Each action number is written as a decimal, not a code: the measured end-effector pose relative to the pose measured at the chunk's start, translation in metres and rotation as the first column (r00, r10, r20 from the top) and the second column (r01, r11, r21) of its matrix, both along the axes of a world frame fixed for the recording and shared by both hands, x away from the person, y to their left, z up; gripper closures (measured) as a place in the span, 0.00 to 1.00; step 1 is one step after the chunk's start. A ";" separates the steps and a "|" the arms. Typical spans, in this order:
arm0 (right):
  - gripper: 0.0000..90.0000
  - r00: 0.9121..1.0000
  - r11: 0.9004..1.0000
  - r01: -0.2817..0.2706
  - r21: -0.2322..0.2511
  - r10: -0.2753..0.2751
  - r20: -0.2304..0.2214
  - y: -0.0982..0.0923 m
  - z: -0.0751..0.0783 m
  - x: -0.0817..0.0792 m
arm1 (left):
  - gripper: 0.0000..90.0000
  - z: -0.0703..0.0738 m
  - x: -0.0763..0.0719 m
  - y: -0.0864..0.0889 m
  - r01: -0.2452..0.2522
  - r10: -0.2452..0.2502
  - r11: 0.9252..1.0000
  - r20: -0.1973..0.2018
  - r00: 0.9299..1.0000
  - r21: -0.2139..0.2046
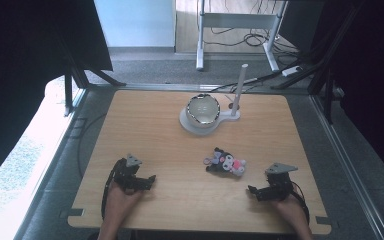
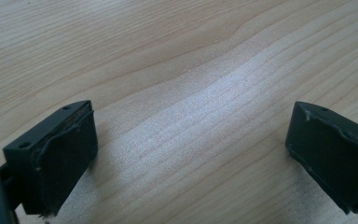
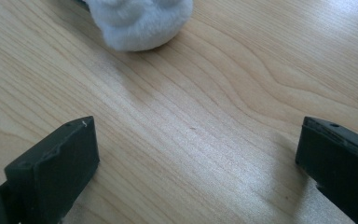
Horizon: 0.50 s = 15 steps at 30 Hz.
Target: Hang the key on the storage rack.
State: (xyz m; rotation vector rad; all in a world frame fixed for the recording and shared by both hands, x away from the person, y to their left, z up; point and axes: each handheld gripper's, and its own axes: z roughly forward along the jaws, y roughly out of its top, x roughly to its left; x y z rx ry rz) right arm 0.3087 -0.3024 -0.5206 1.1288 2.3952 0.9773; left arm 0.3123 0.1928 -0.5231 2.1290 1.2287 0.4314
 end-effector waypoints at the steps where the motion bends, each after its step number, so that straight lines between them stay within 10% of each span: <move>1: 0.00 1.000 1.000 0.000 0.000 0.000 0.000 0.000 0.000 0.000 | 0.02 0.000 0.000 0.000 0.000 0.000 1.000 0.000 1.000 0.000; 15: 0.00 1.000 1.000 -0.014 0.000 0.014 -0.002 -0.001 0.000 0.001 | 0.02 0.000 0.000 0.000 0.000 0.000 1.000 0.000 1.000 0.000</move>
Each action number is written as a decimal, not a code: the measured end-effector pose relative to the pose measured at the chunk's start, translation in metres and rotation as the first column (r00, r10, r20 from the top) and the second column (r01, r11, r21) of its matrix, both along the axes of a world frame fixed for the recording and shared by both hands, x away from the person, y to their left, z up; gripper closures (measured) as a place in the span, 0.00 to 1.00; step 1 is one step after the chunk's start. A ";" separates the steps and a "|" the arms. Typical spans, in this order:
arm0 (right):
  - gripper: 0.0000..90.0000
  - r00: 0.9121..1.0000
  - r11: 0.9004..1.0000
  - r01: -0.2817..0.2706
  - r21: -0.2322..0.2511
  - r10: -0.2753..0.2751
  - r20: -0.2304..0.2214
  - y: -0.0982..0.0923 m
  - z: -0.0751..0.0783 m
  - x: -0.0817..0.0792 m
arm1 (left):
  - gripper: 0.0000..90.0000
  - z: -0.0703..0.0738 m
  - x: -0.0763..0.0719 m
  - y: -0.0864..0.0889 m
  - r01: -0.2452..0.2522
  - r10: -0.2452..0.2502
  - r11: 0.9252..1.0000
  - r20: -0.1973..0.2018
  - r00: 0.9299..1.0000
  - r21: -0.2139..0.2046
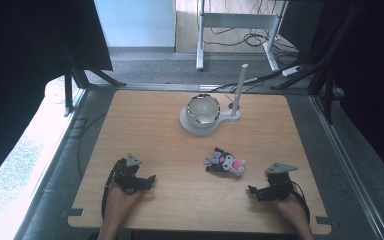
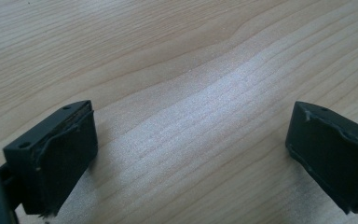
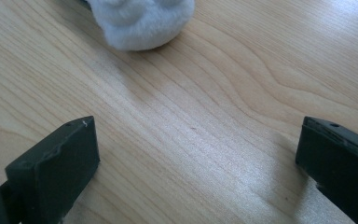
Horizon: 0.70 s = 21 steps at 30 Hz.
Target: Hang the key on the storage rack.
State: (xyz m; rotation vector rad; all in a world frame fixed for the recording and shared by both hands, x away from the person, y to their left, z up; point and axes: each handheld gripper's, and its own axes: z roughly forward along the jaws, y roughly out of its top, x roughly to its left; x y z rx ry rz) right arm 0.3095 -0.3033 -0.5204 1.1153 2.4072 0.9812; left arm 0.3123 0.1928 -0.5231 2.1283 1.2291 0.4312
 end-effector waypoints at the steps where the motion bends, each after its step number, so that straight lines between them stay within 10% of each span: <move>1: 0.00 1.000 1.000 0.000 0.000 0.000 -0.002 0.000 0.000 0.000 | 0.02 0.000 0.000 0.000 0.000 0.000 1.000 0.000 1.000 0.000; 21: 0.00 0.997 0.994 -0.075 -0.085 0.071 -0.044 0.004 0.015 0.010 | 0.02 0.000 0.000 0.000 0.000 0.000 1.000 0.000 1.000 0.000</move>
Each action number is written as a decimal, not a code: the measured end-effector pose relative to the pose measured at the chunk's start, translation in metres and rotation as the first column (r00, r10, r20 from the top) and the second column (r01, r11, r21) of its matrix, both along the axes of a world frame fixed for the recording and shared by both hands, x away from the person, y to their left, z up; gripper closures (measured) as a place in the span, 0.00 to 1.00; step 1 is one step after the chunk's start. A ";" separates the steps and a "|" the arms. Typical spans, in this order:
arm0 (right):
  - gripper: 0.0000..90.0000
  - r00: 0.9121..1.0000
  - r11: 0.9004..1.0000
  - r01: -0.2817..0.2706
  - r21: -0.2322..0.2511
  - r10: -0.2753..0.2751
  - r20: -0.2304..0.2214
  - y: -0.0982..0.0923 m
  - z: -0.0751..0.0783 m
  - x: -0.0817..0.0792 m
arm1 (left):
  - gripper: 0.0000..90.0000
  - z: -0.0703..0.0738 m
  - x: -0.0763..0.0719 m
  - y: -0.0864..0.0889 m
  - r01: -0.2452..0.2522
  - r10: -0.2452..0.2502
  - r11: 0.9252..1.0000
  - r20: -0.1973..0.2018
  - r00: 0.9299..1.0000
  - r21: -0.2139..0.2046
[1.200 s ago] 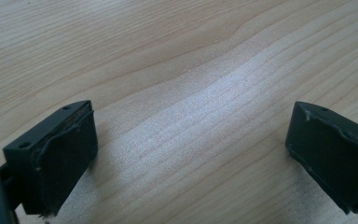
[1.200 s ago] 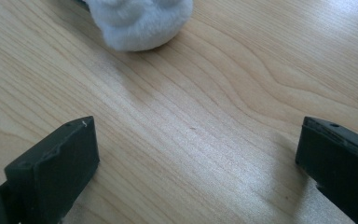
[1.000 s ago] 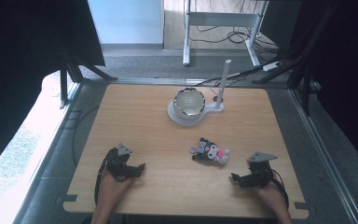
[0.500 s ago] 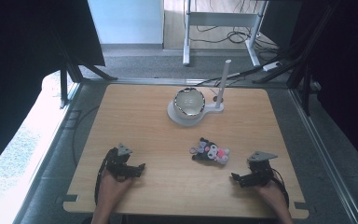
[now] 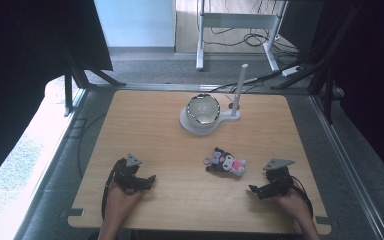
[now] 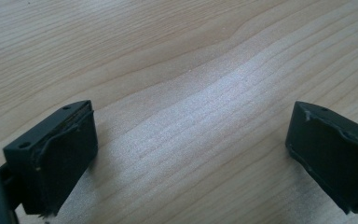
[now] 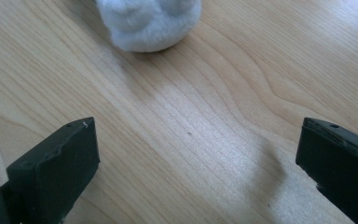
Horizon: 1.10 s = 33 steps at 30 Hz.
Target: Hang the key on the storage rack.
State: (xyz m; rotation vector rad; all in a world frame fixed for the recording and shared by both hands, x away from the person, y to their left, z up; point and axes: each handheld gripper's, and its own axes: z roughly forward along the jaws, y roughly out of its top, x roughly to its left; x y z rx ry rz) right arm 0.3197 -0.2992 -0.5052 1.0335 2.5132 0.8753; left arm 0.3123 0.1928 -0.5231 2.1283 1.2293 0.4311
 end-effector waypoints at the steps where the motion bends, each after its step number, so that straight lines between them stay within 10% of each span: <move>1: 0.00 1.000 1.000 -0.004 -0.002 0.004 -0.008 0.001 0.001 0.001 | 0.02 0.000 0.000 0.000 0.001 -0.001 1.000 0.000 1.000 0.001; 33: 0.01 0.988 0.991 -0.098 -0.090 0.086 -0.131 0.021 0.021 0.035 | 0.02 0.000 0.000 0.000 0.000 0.000 1.000 0.000 1.000 0.000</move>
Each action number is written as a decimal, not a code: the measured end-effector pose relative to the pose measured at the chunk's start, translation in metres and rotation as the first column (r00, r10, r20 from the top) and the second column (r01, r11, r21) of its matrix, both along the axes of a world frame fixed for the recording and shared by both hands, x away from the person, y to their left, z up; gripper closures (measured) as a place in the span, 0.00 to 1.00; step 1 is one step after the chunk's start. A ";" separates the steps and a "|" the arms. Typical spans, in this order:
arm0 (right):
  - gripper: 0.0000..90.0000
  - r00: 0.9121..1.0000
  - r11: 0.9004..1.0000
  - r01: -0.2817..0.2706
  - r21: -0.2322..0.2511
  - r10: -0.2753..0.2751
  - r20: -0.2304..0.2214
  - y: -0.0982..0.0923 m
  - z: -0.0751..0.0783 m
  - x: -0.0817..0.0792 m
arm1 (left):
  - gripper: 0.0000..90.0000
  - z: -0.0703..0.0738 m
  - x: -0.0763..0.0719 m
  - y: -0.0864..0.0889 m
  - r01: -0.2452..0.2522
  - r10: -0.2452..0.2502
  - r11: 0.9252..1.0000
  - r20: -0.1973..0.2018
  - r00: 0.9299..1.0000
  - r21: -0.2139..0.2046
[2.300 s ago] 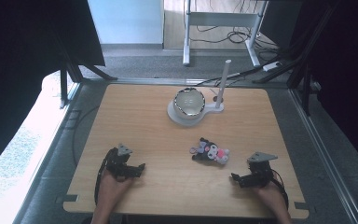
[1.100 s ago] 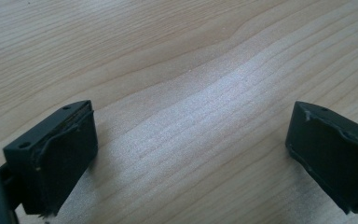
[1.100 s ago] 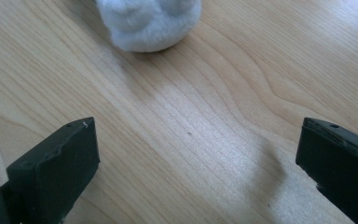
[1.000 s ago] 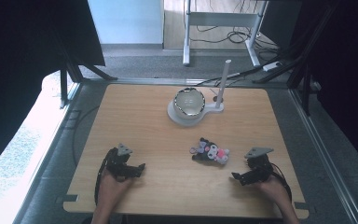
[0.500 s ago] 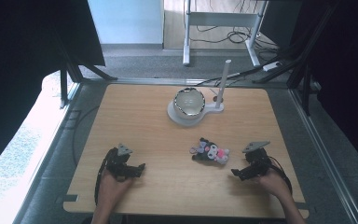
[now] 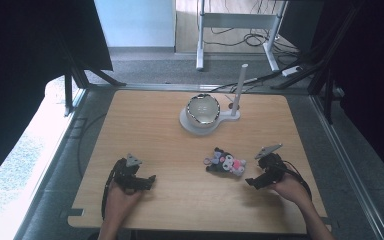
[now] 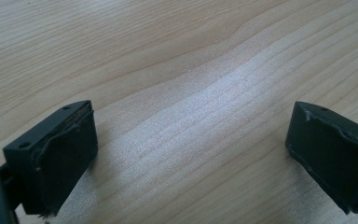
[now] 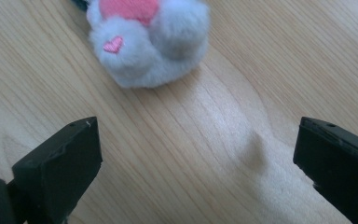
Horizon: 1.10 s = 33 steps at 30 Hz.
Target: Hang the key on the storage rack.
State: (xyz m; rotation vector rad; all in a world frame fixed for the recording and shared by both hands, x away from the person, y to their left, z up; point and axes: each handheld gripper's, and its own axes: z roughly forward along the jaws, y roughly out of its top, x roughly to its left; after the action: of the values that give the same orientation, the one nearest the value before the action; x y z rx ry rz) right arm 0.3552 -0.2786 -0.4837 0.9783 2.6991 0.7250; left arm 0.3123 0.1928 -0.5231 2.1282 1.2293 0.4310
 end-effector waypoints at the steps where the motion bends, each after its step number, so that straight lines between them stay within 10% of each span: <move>1: 0.01 1.000 1.000 0.000 0.000 0.000 0.000 0.000 0.000 0.000 | 0.02 0.000 0.000 0.000 0.000 0.000 1.000 0.000 1.000 0.000; 21: 0.02 0.994 0.991 -0.103 -0.088 0.098 -0.051 0.031 0.014 0.024 | 0.02 0.000 0.000 0.000 0.001 -0.001 1.000 0.000 1.000 0.001; 33: 0.06 0.973 0.959 -0.219 -0.183 0.200 -0.116 0.066 0.014 0.040 | 0.02 0.000 0.000 0.000 0.001 -0.001 1.000 -0.001 1.000 0.000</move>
State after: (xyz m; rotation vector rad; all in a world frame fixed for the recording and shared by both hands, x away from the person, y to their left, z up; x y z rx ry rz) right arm 0.3951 -0.2129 -0.4697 0.7059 2.9211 0.4444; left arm 0.3123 0.1929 -0.5230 2.1291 1.2290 0.4304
